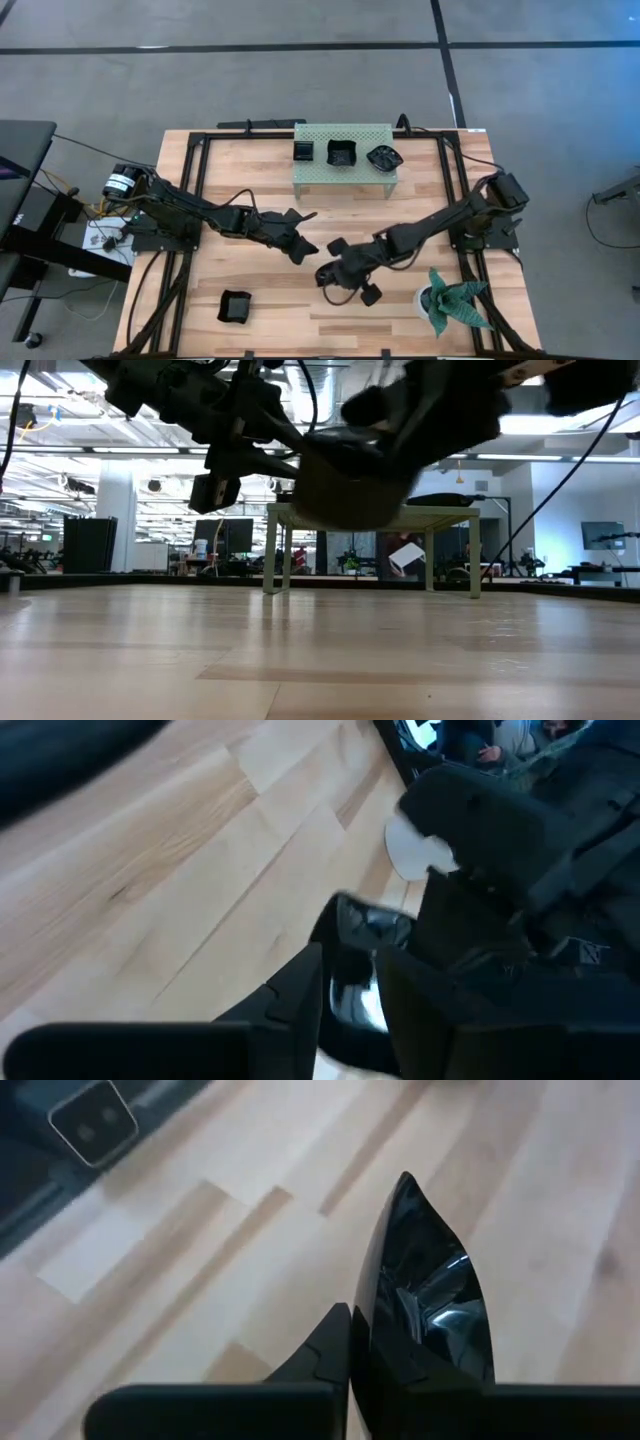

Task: Pick & Place Mini shaped plates
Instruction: Stack the leaf shaped plate on top of the other leaf shaped plate on the shelf

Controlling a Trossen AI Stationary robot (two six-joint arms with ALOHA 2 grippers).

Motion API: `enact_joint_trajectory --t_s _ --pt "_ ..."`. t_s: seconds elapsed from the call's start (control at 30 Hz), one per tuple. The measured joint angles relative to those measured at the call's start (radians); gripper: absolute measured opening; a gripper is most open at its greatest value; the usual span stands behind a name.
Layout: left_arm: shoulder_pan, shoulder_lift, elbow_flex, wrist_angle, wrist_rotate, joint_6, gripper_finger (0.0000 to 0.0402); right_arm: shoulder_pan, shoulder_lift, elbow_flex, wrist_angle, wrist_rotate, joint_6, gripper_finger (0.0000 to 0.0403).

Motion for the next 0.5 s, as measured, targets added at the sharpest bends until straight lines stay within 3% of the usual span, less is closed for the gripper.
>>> enact_joint_trajectory --t_s 0.17,0.5 --pt "-0.002 0.000 0.000 0.002 0.000 0.016 0.0099 0.036 -0.079 0.000 -0.156 0.166 0.022 0.0010" --pt "-0.054 -0.006 0.000 0.021 -0.154 0.347 0.0099 0.040 -0.345 0.000 -0.544 0.624 0.223 0.0005"
